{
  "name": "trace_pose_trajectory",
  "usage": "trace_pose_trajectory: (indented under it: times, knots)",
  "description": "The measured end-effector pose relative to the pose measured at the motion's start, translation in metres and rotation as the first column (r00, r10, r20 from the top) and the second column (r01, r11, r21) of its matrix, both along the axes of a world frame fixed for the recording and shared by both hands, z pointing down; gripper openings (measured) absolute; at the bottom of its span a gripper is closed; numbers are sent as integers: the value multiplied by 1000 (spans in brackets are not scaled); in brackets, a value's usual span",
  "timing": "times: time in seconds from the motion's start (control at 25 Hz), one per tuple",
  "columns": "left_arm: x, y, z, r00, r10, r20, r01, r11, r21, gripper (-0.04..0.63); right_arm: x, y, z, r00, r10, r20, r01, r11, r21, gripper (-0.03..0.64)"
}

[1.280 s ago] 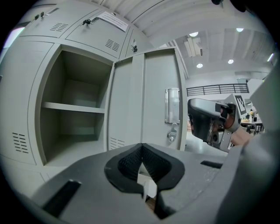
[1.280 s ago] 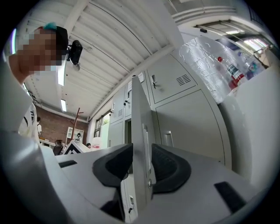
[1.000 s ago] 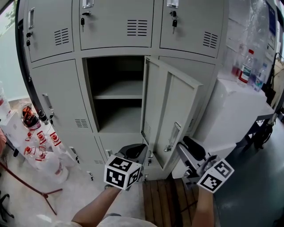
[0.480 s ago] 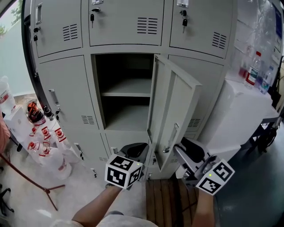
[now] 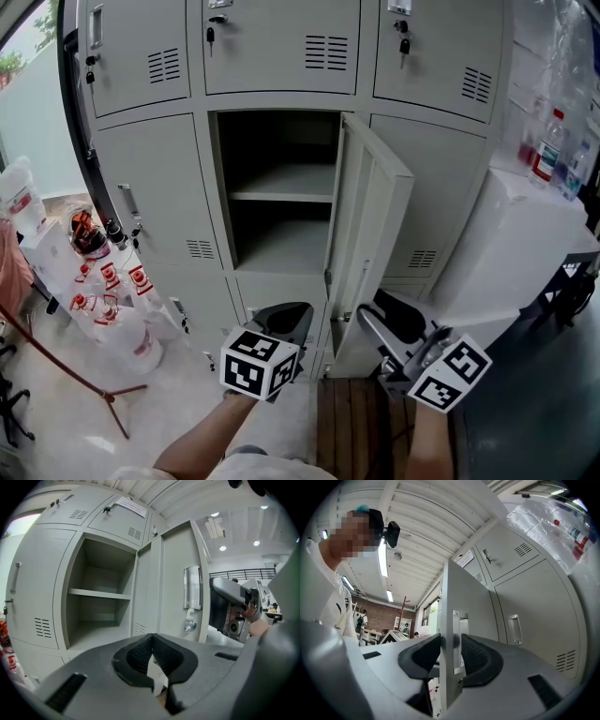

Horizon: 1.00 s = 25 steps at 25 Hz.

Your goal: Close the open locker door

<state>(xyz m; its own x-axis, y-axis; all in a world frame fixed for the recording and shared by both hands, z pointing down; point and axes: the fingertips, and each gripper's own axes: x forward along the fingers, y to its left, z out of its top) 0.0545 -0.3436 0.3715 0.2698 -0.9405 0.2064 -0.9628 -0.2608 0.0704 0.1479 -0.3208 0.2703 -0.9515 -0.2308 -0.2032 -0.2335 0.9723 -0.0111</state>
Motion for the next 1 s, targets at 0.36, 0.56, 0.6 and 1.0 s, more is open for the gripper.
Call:
trace_pose_trajectory:
  times: [0.36, 0.56, 0.6, 1.0]
  knots:
    - [-20, 13, -4, 998, -58, 3, 58, 998, 5, 6, -22, 8, 0, 999, -54, -6, 54, 999, 2, 132]
    - [-32, 20, -6, 996, -91, 9, 91, 996, 8, 6, -36, 12, 1, 997, -82, -4, 82, 997, -3, 132]
    - [-35, 21, -6, 995, -97, 8, 97, 995, 9, 6, -38, 13, 1, 996, -87, -5, 87, 996, -2, 132]
    - [-57, 29, -3, 991, -137, 4, 137, 991, 1, 6, -61, 20, -1, 994, -110, 21, 110, 994, 5, 125]
